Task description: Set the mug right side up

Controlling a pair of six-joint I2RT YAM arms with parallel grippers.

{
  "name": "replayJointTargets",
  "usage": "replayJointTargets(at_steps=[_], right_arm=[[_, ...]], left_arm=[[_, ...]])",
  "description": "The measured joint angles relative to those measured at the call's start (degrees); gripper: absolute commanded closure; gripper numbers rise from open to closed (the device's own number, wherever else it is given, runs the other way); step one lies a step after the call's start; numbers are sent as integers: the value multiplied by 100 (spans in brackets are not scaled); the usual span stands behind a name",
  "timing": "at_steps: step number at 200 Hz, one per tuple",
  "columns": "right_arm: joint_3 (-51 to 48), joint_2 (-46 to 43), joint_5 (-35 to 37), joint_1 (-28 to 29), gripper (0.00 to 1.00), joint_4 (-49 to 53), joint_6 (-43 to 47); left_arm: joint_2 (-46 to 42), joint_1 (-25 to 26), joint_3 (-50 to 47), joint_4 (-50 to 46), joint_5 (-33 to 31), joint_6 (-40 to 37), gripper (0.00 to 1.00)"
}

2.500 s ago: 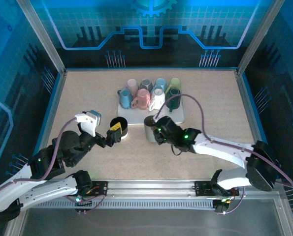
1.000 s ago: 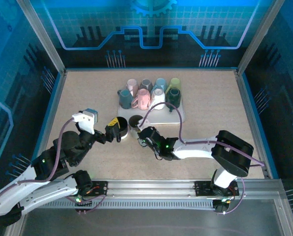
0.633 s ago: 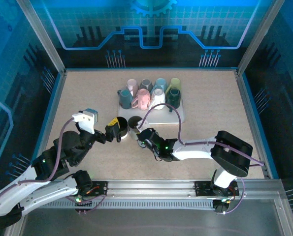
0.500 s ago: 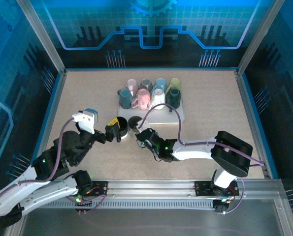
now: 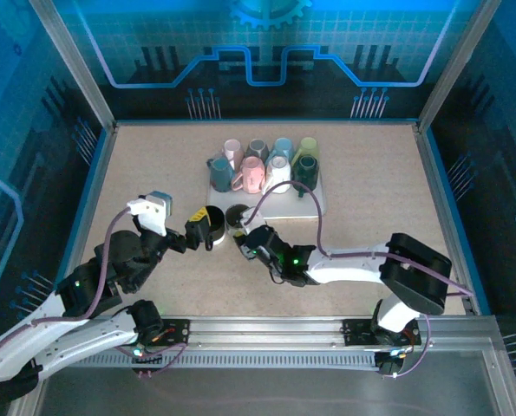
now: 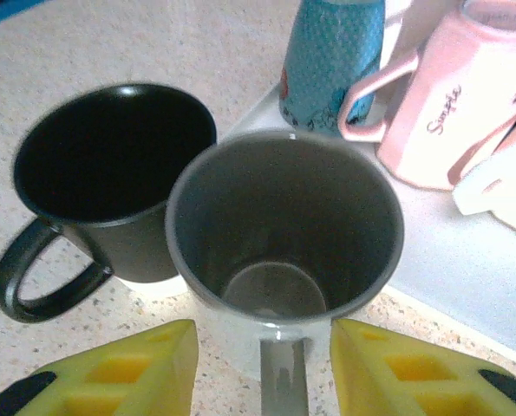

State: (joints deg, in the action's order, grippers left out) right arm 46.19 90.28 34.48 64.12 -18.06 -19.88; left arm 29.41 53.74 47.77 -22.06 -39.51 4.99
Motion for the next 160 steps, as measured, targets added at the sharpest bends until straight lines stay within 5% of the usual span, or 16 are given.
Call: replayJointTargets(at_steps=[70,110,160], right_arm=[[-39,-1235,-448,-125,45,531,212],[9,-2225,-1058,-1073,46,1534,79],[205,-2830,-1340,-2041,49,2868,-181]], left_arm=[[428,-2,7,-105,146,111,1],[1161,-157,153,-407,382,162,1],[2391,-966,841,-1049,1316,675,1]])
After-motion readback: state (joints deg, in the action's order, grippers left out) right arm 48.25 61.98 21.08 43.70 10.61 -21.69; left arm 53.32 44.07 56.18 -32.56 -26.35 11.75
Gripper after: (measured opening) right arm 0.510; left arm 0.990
